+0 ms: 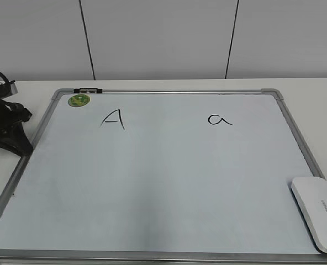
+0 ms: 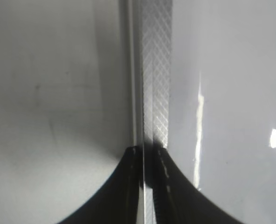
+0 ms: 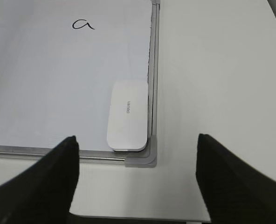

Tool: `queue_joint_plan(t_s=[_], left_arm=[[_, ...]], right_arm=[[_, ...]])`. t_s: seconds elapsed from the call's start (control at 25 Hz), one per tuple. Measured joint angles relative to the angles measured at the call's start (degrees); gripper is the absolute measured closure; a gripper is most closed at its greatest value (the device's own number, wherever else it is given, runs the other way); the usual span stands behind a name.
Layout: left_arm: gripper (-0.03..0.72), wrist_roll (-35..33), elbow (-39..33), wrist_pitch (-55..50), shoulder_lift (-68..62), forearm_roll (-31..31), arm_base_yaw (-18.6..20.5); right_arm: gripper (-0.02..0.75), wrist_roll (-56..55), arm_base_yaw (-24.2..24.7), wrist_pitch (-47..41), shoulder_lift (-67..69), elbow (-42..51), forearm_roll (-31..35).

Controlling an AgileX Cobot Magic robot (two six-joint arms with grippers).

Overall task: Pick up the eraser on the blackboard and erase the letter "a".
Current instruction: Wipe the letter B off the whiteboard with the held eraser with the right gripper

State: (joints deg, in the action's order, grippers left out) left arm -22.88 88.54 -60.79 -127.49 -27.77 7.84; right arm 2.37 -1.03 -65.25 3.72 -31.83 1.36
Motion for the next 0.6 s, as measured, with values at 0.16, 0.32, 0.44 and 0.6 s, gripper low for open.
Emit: queue_joint_plan(t_s=[0.16,0.32,0.44,0.6], left_arm=[[0.648,0.0,0.0,0.0,0.0,0.12,0.0],[0.648,0.0,0.0,0.0,0.0,0.12,0.0],[0.648,0.0,0.0,0.0,0.0,0.12,0.0],[0.648,0.0,0.0,0.0,0.0,0.12,0.0]], right_arm=[[0.173,0.64,0.0,1.87,9.41,-2.63,1.52],[0.174,1.69,0.0,3.87,19.86,-2.89,3.39],[0.174,1.92,0.0,4.64,29.69,-2.89,3.92],[0.174,1.92,0.0,6.6,40.75,-3.14,3.92]])
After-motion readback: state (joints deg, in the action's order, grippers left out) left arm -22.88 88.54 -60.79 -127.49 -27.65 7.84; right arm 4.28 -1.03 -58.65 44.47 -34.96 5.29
